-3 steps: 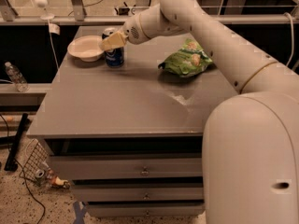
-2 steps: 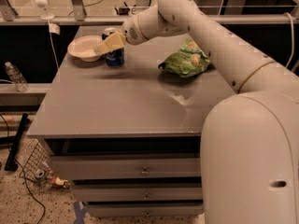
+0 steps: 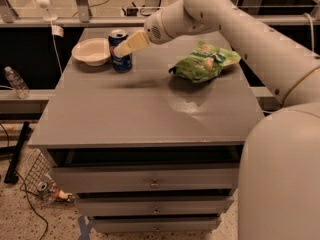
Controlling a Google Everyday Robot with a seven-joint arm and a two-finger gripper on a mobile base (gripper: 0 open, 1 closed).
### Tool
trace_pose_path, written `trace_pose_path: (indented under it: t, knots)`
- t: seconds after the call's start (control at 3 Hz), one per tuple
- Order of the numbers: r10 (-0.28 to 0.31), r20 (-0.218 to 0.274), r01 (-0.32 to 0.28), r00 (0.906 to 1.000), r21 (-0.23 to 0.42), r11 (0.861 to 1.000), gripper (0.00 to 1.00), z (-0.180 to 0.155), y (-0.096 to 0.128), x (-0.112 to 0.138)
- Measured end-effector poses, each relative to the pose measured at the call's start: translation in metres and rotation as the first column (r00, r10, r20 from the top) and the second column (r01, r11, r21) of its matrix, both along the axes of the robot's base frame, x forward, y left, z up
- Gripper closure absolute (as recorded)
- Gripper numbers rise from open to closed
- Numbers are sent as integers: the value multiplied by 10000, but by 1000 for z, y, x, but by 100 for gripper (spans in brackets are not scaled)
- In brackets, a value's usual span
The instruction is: Move pepsi can near paper bowl
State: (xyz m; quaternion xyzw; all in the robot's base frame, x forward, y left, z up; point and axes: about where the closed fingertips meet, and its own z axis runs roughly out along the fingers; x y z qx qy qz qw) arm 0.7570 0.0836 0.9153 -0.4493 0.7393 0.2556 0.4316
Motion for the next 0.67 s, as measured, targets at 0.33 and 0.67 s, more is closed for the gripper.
trace_pose_path:
  t: [0.33, 0.67]
  knots:
    - [-1428, 302, 1439, 9893, -381, 9889, 0, 12, -68, -14]
    - [-2447, 558, 2473, 9680, -454, 9679, 0, 23, -114, -24]
